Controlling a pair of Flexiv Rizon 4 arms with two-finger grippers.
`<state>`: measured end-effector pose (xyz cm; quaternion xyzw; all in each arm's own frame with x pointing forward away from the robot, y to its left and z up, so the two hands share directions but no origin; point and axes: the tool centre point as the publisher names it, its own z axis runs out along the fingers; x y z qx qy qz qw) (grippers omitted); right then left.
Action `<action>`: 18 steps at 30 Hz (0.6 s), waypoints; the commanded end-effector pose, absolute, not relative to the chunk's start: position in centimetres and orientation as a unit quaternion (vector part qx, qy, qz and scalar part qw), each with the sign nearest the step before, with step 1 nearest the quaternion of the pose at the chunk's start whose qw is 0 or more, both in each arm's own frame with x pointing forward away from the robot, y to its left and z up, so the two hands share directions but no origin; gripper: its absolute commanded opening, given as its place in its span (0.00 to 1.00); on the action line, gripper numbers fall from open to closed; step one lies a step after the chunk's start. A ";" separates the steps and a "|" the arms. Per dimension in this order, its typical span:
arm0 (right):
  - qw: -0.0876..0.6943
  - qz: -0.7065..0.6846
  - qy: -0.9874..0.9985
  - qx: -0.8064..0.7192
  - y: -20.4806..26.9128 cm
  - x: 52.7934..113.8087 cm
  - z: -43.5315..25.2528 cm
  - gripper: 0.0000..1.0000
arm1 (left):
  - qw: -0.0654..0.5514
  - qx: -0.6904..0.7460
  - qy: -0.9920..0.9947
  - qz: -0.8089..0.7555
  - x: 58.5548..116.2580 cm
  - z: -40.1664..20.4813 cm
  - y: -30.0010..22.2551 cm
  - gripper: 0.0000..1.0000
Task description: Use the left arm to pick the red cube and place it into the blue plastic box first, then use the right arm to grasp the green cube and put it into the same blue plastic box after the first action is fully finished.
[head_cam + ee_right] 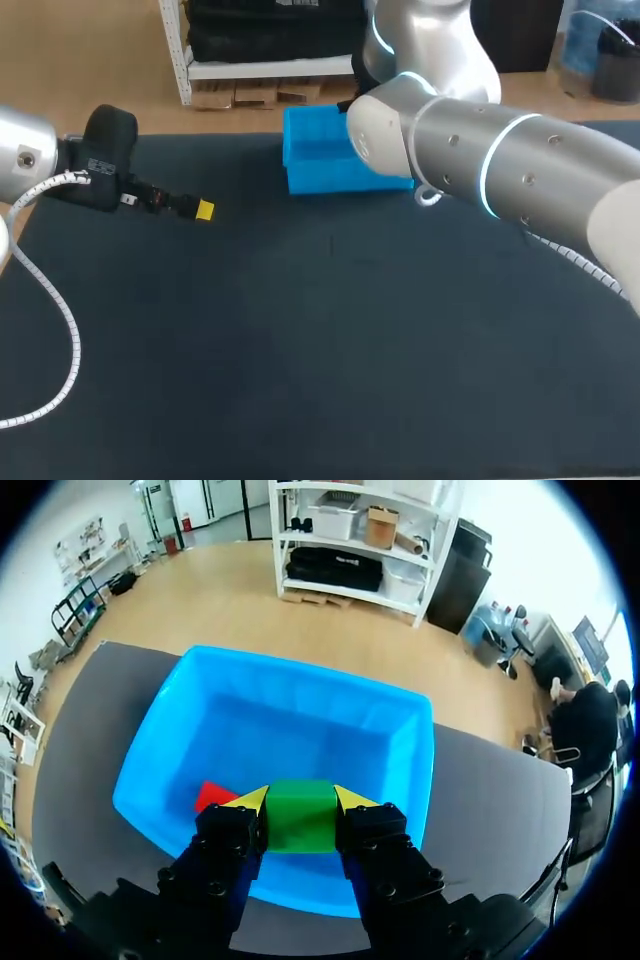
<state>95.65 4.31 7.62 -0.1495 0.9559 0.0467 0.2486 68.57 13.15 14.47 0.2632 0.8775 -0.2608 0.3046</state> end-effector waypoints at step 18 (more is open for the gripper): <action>0.161 0.046 0.974 -0.155 4.7 97.7 6.6 0.00 | 0.308 0.264 0.875 -0.263 68.5 14.3 13.3 1.00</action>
